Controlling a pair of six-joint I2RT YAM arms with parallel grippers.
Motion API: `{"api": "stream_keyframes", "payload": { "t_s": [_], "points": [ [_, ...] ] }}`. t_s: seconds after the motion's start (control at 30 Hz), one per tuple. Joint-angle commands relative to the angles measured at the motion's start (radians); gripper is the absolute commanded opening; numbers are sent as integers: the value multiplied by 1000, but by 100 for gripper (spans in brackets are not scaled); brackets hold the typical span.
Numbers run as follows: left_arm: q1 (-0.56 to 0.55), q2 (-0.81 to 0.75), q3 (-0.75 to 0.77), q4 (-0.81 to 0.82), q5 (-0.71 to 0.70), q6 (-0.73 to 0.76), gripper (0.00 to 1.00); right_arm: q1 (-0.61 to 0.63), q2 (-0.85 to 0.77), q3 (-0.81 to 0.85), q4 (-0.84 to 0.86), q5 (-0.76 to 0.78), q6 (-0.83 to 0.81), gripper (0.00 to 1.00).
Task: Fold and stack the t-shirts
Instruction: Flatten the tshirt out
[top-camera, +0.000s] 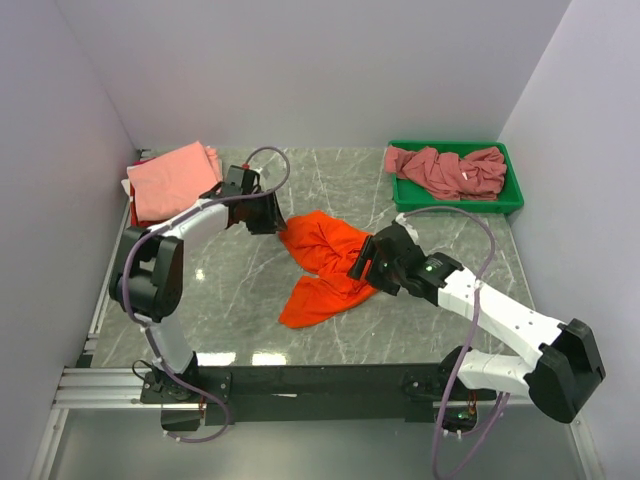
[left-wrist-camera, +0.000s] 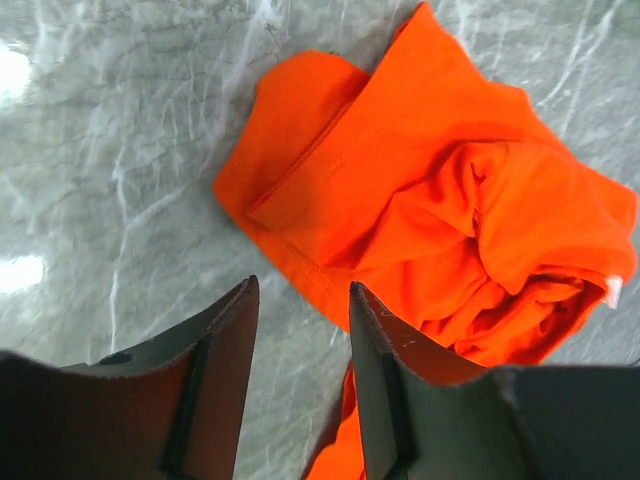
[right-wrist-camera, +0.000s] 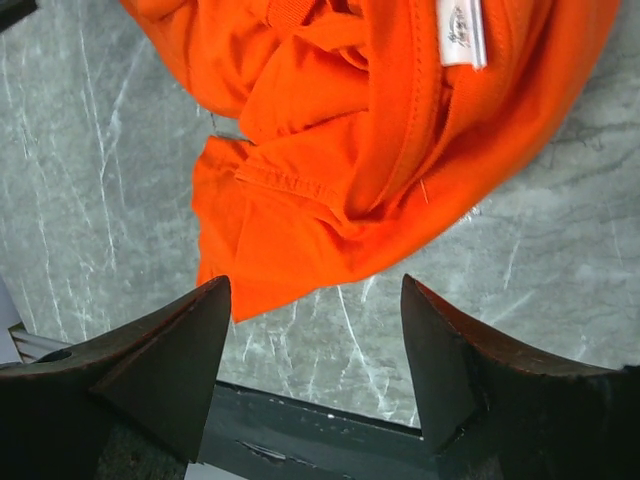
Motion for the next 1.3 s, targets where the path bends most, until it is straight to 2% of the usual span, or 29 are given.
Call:
{"api": "stream_keyframes", "payload": {
  "t_s": [0.0,0.4,1.03,1.27],
  "points": [
    [-22,36,62,6,12,20,46,11,22,65,26,1,-12,75],
    [-48,130,139,-57,-63,60,46,11,90,101,23,-27,-32,75],
    [-71,230,201,-51,-93,63,45,17,45,48,14,-39,1,75],
    [-77,248,214,-71,-145,68,40,23,44,52,7,-36,1,75]
  ]
}}
